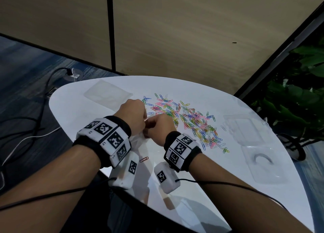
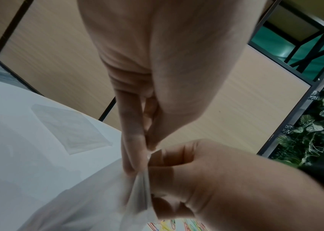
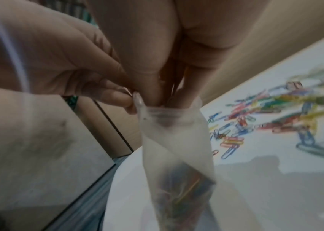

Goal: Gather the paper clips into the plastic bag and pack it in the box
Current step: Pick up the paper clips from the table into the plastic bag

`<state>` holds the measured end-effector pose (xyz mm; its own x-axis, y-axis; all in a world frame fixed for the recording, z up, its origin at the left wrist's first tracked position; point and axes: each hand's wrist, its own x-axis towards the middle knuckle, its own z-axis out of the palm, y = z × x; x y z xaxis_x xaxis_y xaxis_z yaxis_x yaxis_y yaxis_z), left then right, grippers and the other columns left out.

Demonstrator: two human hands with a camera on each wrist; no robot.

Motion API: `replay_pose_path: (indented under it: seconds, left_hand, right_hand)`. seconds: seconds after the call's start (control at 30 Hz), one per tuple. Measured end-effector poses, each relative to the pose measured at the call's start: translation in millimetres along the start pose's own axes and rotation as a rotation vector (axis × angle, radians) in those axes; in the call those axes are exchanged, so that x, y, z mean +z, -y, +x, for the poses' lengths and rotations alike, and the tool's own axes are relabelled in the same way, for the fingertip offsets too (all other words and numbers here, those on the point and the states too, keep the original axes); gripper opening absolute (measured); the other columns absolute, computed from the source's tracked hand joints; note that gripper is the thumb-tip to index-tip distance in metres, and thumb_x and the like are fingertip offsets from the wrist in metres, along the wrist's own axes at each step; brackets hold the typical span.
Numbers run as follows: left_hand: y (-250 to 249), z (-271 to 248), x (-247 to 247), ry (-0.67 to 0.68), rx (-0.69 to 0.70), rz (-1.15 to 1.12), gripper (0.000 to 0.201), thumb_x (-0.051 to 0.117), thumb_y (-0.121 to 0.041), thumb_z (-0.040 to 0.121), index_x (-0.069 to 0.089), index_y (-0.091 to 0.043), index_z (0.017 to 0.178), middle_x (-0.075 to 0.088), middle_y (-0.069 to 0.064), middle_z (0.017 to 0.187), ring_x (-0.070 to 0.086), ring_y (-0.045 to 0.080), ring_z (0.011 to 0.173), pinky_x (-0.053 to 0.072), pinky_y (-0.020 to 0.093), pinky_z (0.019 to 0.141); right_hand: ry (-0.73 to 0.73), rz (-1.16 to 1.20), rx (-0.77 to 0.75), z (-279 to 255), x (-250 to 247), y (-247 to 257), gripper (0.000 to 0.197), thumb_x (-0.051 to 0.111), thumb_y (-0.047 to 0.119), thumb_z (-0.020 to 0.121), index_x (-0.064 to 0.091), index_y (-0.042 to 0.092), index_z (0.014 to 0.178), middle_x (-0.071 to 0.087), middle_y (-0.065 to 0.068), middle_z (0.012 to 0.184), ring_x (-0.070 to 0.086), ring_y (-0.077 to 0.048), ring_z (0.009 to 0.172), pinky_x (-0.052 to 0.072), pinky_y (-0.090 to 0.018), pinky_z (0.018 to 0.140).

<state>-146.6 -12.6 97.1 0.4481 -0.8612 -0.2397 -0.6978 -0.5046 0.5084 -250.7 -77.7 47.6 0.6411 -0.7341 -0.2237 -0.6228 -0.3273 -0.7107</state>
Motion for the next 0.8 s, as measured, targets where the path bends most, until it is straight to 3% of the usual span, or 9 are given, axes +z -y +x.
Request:
replay_pose_path:
  seconds: [0.13, 0.27, 0.4, 0.47, 0.53, 0.57, 0.6, 0.67, 0.8]
  left_hand:
    - [0.9, 0.6, -1.5, 0.020, -0.010, -0.011, 0.027, 0.065, -0.001, 0.086, 0.078, -0.011, 0.108, 0.074, 0.013, 0.107, 0.071, 0.030, 0.098, 0.059, 0.038, 0.093]
    - [7.1, 1.4, -5.0, -0.002, -0.029, -0.055, 0.026, 0.063, 0.000, 0.089, 0.077, -0.010, 0.109, 0.074, 0.014, 0.109, 0.074, 0.032, 0.097, 0.059, 0.040, 0.094]
    - [22.3, 0.7, -11.3, -0.007, -0.058, -0.075, 0.028, 0.060, 0.004, 0.087, 0.078, -0.007, 0.106, 0.076, 0.015, 0.100, 0.075, 0.032, 0.093, 0.061, 0.040, 0.089]
    - [30.2, 0.4, -16.2, -0.004, -0.068, -0.075, 0.026, 0.060, 0.005, 0.086, 0.079, -0.005, 0.101, 0.078, 0.015, 0.093, 0.075, 0.030, 0.088, 0.062, 0.040, 0.086]
    - [35.1, -0.2, -20.3, -0.007, -0.073, -0.068, 0.024, 0.062, 0.004, 0.087, 0.079, -0.005, 0.100, 0.078, 0.014, 0.092, 0.076, 0.029, 0.086, 0.063, 0.040, 0.085]
    - [36.4, -1.0, -21.7, -0.008, -0.074, -0.065, 0.023, 0.062, 0.003, 0.087, 0.079, -0.006, 0.101, 0.078, 0.014, 0.094, 0.076, 0.029, 0.086, 0.063, 0.040, 0.086]
    - [37.1, -1.3, -22.2, -0.009, -0.075, -0.066, 0.023, 0.062, 0.003, 0.088, 0.079, -0.006, 0.102, 0.078, 0.014, 0.096, 0.076, 0.029, 0.087, 0.063, 0.040, 0.086]
    - [36.4, -1.1, -22.2, -0.009, -0.075, -0.072, 0.024, 0.063, 0.003, 0.088, 0.078, -0.005, 0.104, 0.078, 0.014, 0.097, 0.076, 0.029, 0.087, 0.063, 0.040, 0.086]
    - [35.0, 0.6, -19.3, -0.010, -0.082, -0.072, 0.024, 0.062, 0.004, 0.088, 0.078, -0.007, 0.103, 0.078, 0.010, 0.091, 0.077, 0.024, 0.083, 0.063, 0.040, 0.085]
  right_hand:
    - [0.071, -0.125, -0.120, 2.3, -2.3, -0.2, 0.023, 0.058, -0.003, 0.083, 0.077, 0.006, 0.091, 0.070, -0.005, 0.079, 0.060, -0.019, 0.075, 0.040, -0.020, 0.070]
    - [0.029, 0.029, -0.192, 1.5, -10.0, -5.1, 0.027, 0.065, -0.002, 0.080, 0.078, 0.013, 0.098, 0.077, 0.000, 0.098, 0.071, -0.009, 0.094, 0.053, -0.022, 0.088]
    - [-0.103, 0.120, -0.247, -3.7, -19.8, -26.9, 0.030, 0.057, -0.003, 0.081, 0.079, 0.017, 0.084, 0.075, 0.006, 0.089, 0.071, -0.012, 0.087, 0.059, -0.035, 0.085]
    - [0.004, -0.047, -0.294, -13.7, -15.2, -44.3, 0.037, 0.052, -0.002, 0.086, 0.076, 0.019, 0.105, 0.072, 0.003, 0.115, 0.066, -0.014, 0.110, 0.053, -0.036, 0.098]
    - [0.260, -0.296, -0.361, -30.6, 2.6, -67.3, 0.045, 0.047, 0.009, 0.096, 0.055, 0.023, 0.138, 0.042, 0.000, 0.153, 0.039, -0.015, 0.140, 0.032, -0.034, 0.117]
    - [0.381, -0.426, -0.411, -41.1, 14.2, -78.2, 0.048, 0.042, 0.016, 0.100, 0.040, 0.022, 0.148, 0.024, -0.001, 0.161, 0.023, -0.016, 0.147, 0.019, -0.035, 0.121]
    - [0.454, -0.551, -0.495, -50.2, 26.8, -90.5, 0.052, 0.037, 0.023, 0.102, 0.029, 0.018, 0.153, 0.012, -0.004, 0.164, 0.013, -0.020, 0.150, 0.013, -0.040, 0.123]
    - [0.525, -0.795, -0.637, -61.6, 45.2, -109.6, 0.060, 0.034, 0.030, 0.100, 0.017, 0.011, 0.155, 0.005, -0.010, 0.165, 0.011, -0.032, 0.151, 0.021, -0.050, 0.120]
    - [0.529, -0.952, -0.490, -41.0, 33.2, -113.6, 0.066, 0.026, 0.038, 0.102, -0.004, 0.016, 0.156, -0.015, -0.004, 0.163, -0.009, -0.027, 0.151, 0.003, -0.047, 0.122]
